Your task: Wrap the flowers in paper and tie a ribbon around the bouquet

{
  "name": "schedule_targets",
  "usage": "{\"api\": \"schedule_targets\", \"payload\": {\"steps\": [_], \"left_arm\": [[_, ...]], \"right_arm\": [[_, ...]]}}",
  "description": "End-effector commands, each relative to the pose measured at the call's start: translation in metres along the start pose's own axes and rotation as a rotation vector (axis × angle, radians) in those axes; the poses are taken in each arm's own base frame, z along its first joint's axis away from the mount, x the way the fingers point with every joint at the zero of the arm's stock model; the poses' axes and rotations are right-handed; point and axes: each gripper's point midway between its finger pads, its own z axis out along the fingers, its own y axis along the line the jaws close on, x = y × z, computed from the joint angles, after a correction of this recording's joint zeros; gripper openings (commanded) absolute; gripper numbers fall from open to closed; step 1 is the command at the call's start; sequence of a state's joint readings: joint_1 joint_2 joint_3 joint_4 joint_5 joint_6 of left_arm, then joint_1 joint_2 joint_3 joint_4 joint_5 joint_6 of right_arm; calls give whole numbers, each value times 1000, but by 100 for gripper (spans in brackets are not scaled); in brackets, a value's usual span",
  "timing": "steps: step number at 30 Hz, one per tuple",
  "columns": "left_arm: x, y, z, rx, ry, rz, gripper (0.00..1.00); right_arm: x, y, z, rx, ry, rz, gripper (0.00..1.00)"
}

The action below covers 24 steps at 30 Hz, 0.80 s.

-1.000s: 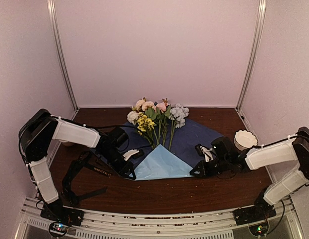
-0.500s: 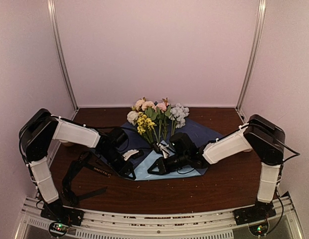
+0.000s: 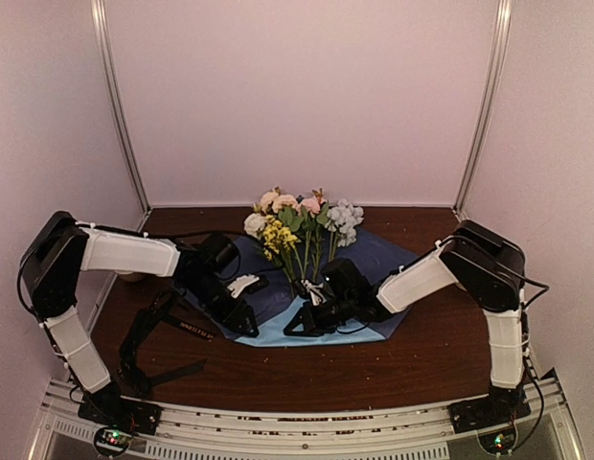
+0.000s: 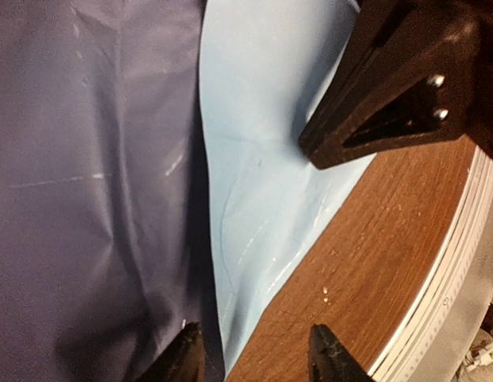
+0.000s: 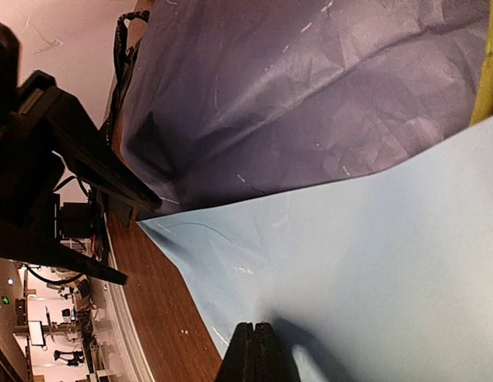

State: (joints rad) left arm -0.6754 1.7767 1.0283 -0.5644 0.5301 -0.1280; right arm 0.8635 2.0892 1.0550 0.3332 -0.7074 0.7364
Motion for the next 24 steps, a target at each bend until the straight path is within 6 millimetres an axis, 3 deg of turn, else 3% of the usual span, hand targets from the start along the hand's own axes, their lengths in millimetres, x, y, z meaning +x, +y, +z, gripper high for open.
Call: {"api": "schedule_targets", "payload": {"steps": [1, 3, 9, 11, 15, 19, 22, 24], "left_arm": [[-34, 0, -49, -101, -178, -56, 52], [-30, 9, -65, -126, -243, -168, 53], [7, 55, -95, -210, -457, -530, 63], [15, 64, -92, -216, -486, -581, 68], [22, 80, -68, -191, -463, -646, 72], [15, 86, -55, -163, -462, -657, 72], [15, 91, -51, -166, -460, -683, 69], [6, 90, -55, -150, -500, -676, 60]], "right_arm": [[20, -38, 6, 121, 64, 90, 0], [21, -39, 6, 123, 63, 93, 0], [23, -40, 8, 123, 74, 90, 0], [22, -40, 8, 121, 73, 89, 0], [23, -40, 8, 120, 72, 85, 0], [23, -39, 6, 120, 68, 79, 0], [21, -36, 5, 114, 59, 71, 0], [20, -36, 5, 114, 59, 70, 0]]}}
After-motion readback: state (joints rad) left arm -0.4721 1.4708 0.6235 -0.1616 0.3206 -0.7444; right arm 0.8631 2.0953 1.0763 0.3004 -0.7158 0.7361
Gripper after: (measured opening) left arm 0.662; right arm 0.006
